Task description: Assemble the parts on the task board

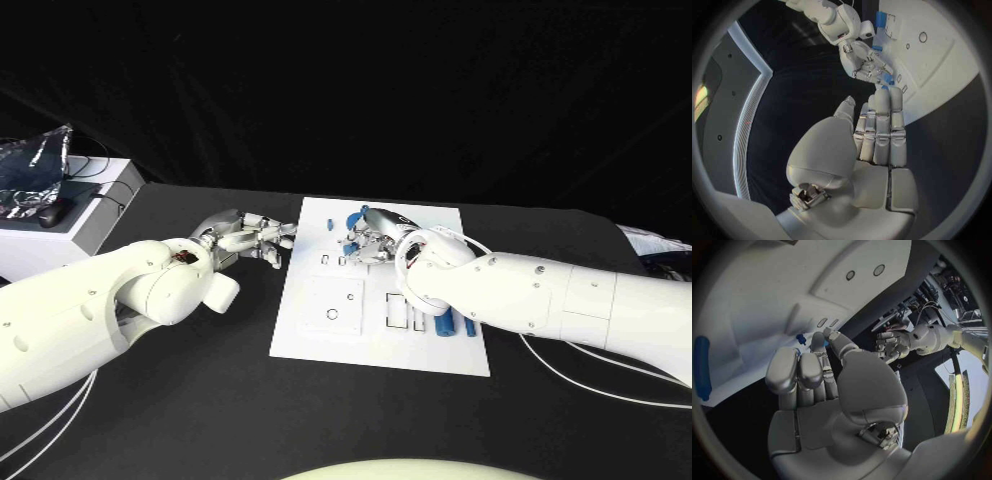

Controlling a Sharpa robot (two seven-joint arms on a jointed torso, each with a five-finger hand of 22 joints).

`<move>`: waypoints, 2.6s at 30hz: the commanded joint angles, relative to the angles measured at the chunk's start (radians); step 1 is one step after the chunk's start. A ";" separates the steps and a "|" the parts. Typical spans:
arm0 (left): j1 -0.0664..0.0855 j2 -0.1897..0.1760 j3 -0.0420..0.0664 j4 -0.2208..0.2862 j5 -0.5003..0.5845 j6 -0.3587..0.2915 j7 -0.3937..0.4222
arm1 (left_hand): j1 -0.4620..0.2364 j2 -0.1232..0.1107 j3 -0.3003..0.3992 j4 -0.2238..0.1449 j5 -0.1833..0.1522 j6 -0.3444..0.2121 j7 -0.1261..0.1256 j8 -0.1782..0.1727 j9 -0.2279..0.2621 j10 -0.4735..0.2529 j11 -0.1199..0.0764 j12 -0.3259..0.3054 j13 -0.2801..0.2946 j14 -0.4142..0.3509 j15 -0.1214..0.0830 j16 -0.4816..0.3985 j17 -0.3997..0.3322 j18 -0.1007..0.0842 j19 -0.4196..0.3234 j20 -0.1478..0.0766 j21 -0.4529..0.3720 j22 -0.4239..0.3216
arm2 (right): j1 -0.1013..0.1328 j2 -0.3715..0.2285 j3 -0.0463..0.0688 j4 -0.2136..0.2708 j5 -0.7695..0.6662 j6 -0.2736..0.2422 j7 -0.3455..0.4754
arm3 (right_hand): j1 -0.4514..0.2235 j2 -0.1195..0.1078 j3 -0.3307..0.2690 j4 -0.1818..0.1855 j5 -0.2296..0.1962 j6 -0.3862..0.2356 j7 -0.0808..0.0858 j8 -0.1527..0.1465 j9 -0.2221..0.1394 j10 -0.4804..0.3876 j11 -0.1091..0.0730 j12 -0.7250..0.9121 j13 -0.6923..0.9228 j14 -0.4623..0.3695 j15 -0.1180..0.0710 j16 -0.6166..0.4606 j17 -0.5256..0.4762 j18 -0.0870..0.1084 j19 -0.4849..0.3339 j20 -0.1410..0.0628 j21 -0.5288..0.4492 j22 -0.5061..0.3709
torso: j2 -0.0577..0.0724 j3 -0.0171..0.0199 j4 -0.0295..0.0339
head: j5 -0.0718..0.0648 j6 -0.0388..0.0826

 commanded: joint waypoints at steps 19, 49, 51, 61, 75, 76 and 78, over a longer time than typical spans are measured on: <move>0.000 -0.003 0.000 0.000 0.004 0.010 0.002 | 0.003 0.001 -0.004 -0.001 0.002 -0.005 0.001 -0.004 0.000 -0.008 0.003 0.002 -0.001 -0.005 0.002 -0.006 -0.001 0.007 0.002 0.005 -0.009 -0.002 | -0.008 -0.047 0.000 0.021 0.139 -0.033 0.174 | 0.003 -0.033 -0.012 0.035 0.063 0.011 0.044 -0.013 0.001 0.091 0.048 -0.418 -0.520 -0.010 0.030 -0.063 -0.068 0.008 0.032 0.019 -0.090 0.116 | 0.000 -0.0001 -0.0007 | -0.003 -0.002; -0.002 -0.001 0.000 -0.004 0.004 0.015 -0.003 | 0.004 0.002 -0.007 0.002 0.002 -0.007 0.001 -0.004 0.000 -0.009 0.004 0.002 -0.001 -0.005 0.002 -0.007 0.000 0.008 0.005 0.006 -0.012 -0.004 | -0.022 -0.065 -0.001 0.027 0.119 -0.049 0.168 | -0.017 -0.054 0.049 0.026 0.089 0.031 0.047 -0.013 0.007 -0.006 0.080 -0.440 -0.548 -0.024 0.049 -0.122 -0.247 0.050 0.052 0.044 -0.294 0.084 | 0.000 -0.0016 0.0007 | -0.008 -0.005; -0.003 -0.001 0.000 -0.004 0.004 0.015 -0.003 | 0.004 0.002 -0.007 0.002 0.002 -0.007 0.001 -0.004 0.000 -0.009 0.004 0.002 -0.001 -0.005 0.002 -0.007 0.000 0.008 0.005 0.006 -0.012 -0.004 | -0.025 -0.068 -0.001 0.028 0.111 -0.055 0.169 | -0.016 -0.056 0.049 0.025 0.088 0.031 0.047 -0.013 0.007 -0.006 0.080 -0.440 -0.548 -0.024 0.049 -0.118 -0.251 0.051 0.054 0.044 -0.298 0.084 | 0.000 -0.0013 0.0010 | -0.008 -0.005; -0.007 -0.002 0.000 -0.005 0.004 0.015 -0.003 | 0.004 0.002 -0.007 0.002 0.002 -0.007 0.001 -0.003 0.000 -0.010 0.004 0.002 -0.001 -0.004 0.003 -0.007 0.000 0.008 0.005 0.006 -0.013 -0.004 | -0.039 -0.093 -0.001 0.049 0.073 -0.093 0.181 | -0.013 -0.062 0.050 0.019 0.082 0.030 0.049 -0.013 0.007 -0.030 0.087 -0.440 -0.549 -0.028 0.054 -0.108 -0.273 0.056 0.057 0.046 -0.324 0.080 | 0.001 0.0002 0.0003 | -0.008 -0.005; -0.010 -0.004 0.000 -0.006 0.004 0.019 -0.007 | 0.004 0.002 -0.008 0.003 0.002 -0.007 0.001 -0.003 0.000 -0.010 0.004 0.002 -0.001 -0.005 0.003 -0.007 0.001 0.008 0.005 0.006 -0.014 -0.003 | -0.050 -0.110 -0.001 0.065 0.018 -0.139 0.167 | 0.024 -0.047 -0.029 -0.005 0.048 0.014 0.023 -0.013 0.004 0.094 0.031 -0.352 -0.502 -0.023 0.015 -0.075 -0.273 0.030 0.062 0.014 -0.274 0.091 | -0.001 -0.0013 0.0015 | -0.010 -0.008; -0.010 -0.004 0.000 -0.006 0.004 0.019 -0.008 | 0.004 0.002 -0.008 0.003 0.002 -0.007 0.001 -0.003 0.000 -0.010 0.004 0.002 -0.001 -0.005 0.003 -0.007 0.001 0.008 0.005 0.006 -0.014 -0.003 | -0.050 -0.109 -0.001 0.063 0.015 -0.139 0.164 | 0.027 -0.038 -0.055 -0.005 0.047 0.014 0.022 -0.013 0.003 0.064 0.030 -0.306 -0.463 -0.023 0.008 -0.070 -0.268 0.024 0.062 0.003 -0.268 0.092 | -0.001 -0.0014 0.0015 | -0.009 -0.008; -0.010 -0.004 0.000 -0.006 0.004 0.020 -0.008 | 0.003 0.002 -0.009 0.004 0.002 -0.009 0.002 -0.004 0.000 -0.011 0.005 0.002 -0.001 -0.006 0.003 -0.007 0.001 0.007 0.004 0.006 -0.015 -0.003 | -0.051 -0.108 -0.001 0.060 0.010 -0.138 0.157 | 0.039 -0.017 -0.098 -0.018 0.048 0.010 0.019 -0.012 0.004 -0.044 0.021 -0.120 -0.309 -0.022 0.007 -0.067 -0.264 0.011 0.059 -0.002 -0.260 0.089 | 0.000 -0.0019 0.0014 | -0.009 -0.009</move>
